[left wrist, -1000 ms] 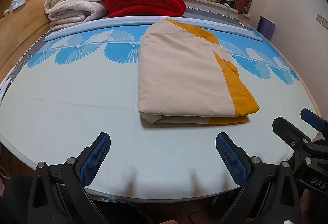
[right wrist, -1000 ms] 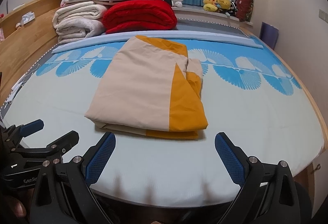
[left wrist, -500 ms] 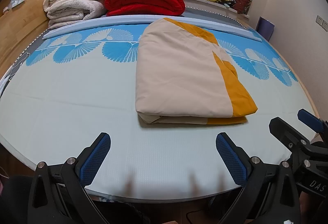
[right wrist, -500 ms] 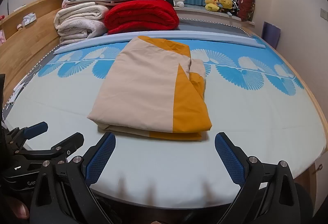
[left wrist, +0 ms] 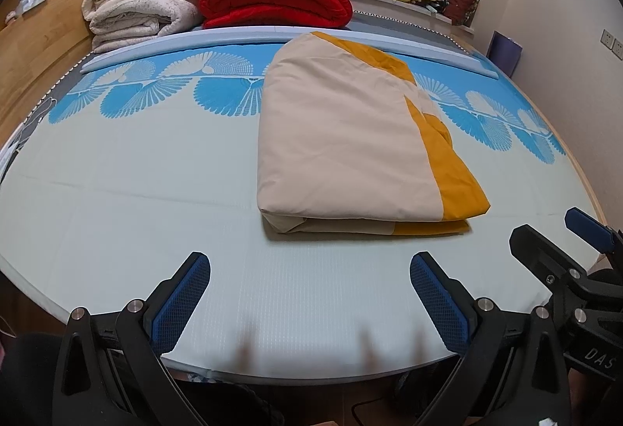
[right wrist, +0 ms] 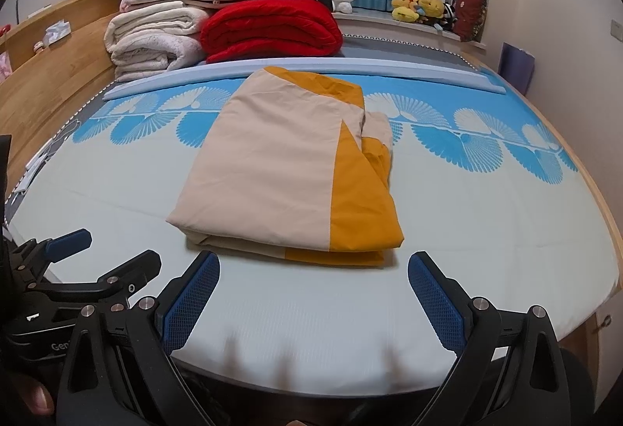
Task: Fold large clothes
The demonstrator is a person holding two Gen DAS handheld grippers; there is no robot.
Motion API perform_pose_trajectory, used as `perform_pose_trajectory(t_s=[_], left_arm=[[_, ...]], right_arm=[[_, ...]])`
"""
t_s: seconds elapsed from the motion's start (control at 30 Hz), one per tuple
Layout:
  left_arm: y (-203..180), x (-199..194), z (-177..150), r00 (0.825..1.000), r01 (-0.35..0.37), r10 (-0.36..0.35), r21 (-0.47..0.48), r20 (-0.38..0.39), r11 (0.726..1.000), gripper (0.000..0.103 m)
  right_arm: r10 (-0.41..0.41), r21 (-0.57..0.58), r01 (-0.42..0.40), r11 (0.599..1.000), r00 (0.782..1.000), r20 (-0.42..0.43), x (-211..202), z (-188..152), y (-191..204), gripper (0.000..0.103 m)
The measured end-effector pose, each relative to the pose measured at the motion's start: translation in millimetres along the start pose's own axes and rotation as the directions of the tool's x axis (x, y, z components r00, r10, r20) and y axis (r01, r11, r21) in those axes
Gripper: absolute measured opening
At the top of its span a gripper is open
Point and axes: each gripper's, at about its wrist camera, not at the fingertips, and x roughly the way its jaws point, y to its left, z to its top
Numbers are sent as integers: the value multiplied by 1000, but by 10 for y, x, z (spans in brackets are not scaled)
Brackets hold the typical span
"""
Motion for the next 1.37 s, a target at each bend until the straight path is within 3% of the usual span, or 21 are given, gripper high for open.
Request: perform_pose_trajectory(t_s=[1.37], left_arm=[[19,-12,-18,1000,2,-2,4,6,1000,102]], right_arm=[[-2,5,2,1000,1000,-1,12,-21,10,97]])
